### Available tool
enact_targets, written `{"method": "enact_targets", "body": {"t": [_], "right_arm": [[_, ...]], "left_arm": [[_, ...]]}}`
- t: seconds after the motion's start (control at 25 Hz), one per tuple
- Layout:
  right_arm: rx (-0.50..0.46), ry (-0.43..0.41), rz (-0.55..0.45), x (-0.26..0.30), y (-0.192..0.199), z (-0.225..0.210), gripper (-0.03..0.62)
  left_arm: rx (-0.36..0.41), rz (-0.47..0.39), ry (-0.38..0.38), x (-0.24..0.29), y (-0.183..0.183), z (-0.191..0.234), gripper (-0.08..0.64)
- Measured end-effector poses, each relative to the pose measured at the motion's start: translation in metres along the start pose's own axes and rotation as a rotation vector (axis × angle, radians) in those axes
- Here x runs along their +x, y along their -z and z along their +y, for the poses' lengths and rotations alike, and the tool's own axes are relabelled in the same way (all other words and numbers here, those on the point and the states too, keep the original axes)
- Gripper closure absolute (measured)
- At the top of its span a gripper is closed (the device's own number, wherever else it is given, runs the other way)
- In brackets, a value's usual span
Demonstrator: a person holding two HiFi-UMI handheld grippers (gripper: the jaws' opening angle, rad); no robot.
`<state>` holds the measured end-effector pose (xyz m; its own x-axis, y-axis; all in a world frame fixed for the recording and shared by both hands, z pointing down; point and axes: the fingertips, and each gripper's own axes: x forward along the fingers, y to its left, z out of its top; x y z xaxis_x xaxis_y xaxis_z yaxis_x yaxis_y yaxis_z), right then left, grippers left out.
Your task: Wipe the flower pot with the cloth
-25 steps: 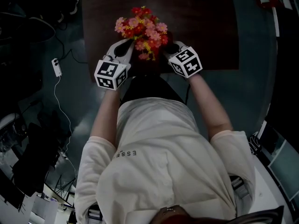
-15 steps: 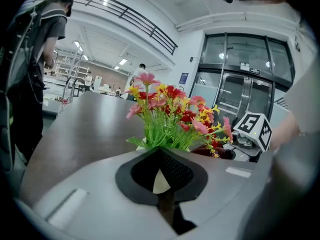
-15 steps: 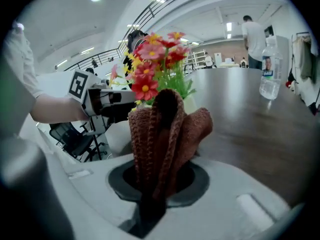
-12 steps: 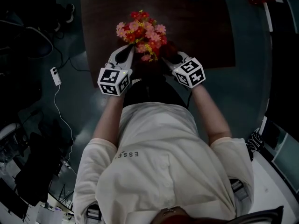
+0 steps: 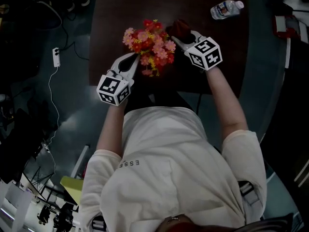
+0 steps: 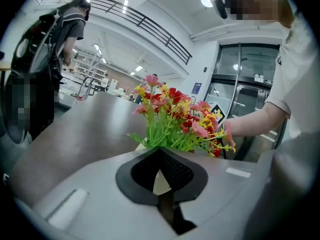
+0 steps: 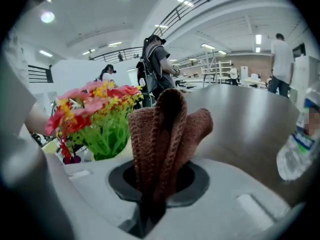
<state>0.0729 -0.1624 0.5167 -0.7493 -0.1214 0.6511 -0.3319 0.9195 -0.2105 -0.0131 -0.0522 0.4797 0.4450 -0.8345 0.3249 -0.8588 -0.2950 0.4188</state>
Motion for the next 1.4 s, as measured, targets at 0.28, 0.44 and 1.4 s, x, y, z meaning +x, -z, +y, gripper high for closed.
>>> {"method": "enact_targets", "body": {"t": [0.28,0.44,1.4], "right_arm": [[-0.147,-0.326,0.020,0.057,-0.060,0.009,0.546],[-0.158,-0.566,0.097,0.084,-0.067,0.039,0.546],[-0.148,-0.921,0.385,0.063,-0.026,0.057,0.546]], "left_arm": [[-0.023,0.000,-0.092,0.001,-0.002,0.004,0.549],[-0.026,0.016,-0.114,0.001,-0.003,0.006,0.549],[-0.027,0.044,-0.175,0.002,-0.006,0.009,0.548]]}}
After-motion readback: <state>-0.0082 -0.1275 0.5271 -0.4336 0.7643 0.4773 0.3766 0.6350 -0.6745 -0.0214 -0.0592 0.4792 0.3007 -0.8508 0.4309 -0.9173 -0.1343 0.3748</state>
